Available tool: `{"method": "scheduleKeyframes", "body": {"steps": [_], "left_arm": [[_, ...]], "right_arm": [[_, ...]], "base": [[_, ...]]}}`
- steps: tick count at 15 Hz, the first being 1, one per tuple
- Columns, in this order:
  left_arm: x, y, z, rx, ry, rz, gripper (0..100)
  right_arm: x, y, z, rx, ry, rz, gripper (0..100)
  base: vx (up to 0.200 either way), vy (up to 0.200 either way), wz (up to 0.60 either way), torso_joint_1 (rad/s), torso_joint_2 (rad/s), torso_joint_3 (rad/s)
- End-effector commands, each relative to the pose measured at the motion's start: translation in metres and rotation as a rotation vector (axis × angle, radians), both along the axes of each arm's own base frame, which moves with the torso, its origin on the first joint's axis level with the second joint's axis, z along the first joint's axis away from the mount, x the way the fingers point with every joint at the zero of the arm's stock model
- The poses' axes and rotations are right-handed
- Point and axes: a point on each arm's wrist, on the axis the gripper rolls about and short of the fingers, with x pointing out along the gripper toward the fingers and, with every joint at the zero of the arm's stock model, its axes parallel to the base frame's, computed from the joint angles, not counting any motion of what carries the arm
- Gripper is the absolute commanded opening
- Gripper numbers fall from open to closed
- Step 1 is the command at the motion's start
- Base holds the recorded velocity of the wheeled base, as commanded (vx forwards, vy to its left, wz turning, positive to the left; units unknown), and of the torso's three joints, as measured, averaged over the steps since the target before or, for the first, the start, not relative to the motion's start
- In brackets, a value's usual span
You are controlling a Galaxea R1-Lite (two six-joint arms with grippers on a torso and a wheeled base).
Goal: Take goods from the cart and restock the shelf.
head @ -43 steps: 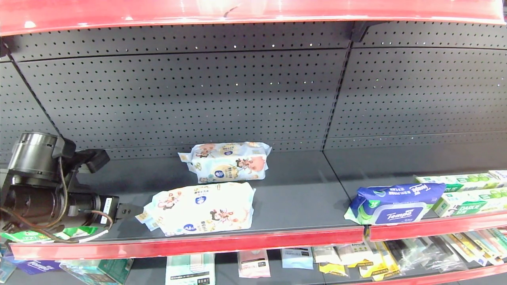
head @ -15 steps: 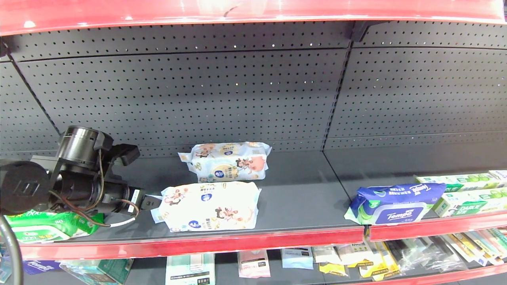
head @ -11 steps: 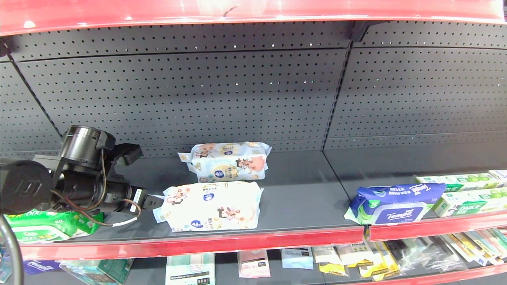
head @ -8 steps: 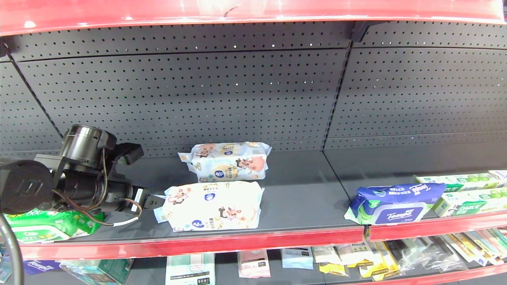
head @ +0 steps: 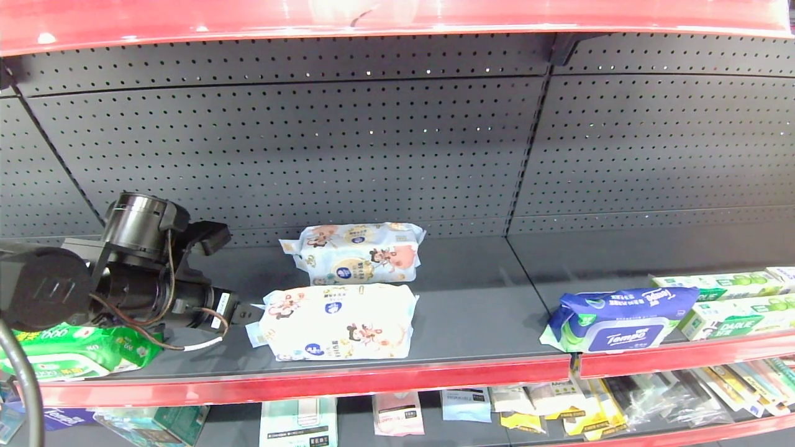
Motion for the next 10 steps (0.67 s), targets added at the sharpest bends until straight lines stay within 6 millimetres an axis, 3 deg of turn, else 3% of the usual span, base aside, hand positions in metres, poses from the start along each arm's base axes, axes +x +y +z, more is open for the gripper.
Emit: {"method": "scheduleKeyframes", "body": {"steps": [1,10], "left_arm": [[0.0001,-0.0004,-0.0002,0.000,0.001,-0.001,100],[0.0007,-0.0079,-0.0005,0.000,0.001,-0.027,100]], "right_arm": [[0.0000,0.0000,0.0000,0.000,0.000,0.001,100],[0.0000,0.0000,0.0000,0.000,0.000,0.001,100]], "base": [[0.000,0.000,0.00,0.000,0.00,0.000],[0.000,0.000,0.00,0.000,0.00,0.000]]}}
